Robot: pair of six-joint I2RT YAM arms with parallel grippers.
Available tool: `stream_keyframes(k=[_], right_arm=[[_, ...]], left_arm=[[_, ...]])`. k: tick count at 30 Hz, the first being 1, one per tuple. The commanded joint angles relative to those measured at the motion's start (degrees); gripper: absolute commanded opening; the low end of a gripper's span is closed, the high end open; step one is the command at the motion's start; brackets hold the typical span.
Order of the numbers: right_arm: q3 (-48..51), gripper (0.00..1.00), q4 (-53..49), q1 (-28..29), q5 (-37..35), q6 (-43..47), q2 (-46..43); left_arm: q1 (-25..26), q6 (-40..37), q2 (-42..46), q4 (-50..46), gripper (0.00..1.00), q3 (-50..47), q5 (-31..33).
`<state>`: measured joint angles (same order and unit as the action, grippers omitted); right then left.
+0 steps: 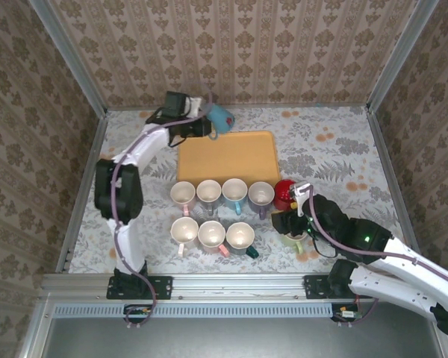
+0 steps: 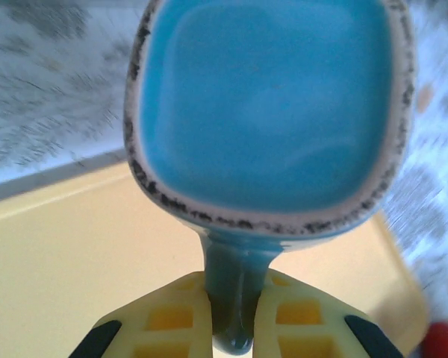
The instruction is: Turn the mug right side up
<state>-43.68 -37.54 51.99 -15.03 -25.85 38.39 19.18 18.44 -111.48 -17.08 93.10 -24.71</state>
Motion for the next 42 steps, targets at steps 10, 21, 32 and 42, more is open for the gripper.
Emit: stream_keyframes(k=[10,21,32,42], right_arm=[[-8.38,0.68,9.68,-1.64,4.65,-5.28,6.82],[-9.07,0.77,30.38,-13.54,24.65,-19.25,16.7],[-10.22,0.84,53.35,-21.14,48.56,-24.24,27.65],[-11.02,0.81,60.41,-21.05,47.65,-27.47,32.45]], left_arm=[[-0.16,56.98,18.03,72.64,0.0,-34.83,-15.52],[5.86,63.63,34.42,80.24,0.0,-50.51,-14.79],[8.9,58.34,44.61,69.79,0.0,-54.61,-17.05],[10.59,58.38,44.96,68.33,0.0,-53.03,-17.32]])
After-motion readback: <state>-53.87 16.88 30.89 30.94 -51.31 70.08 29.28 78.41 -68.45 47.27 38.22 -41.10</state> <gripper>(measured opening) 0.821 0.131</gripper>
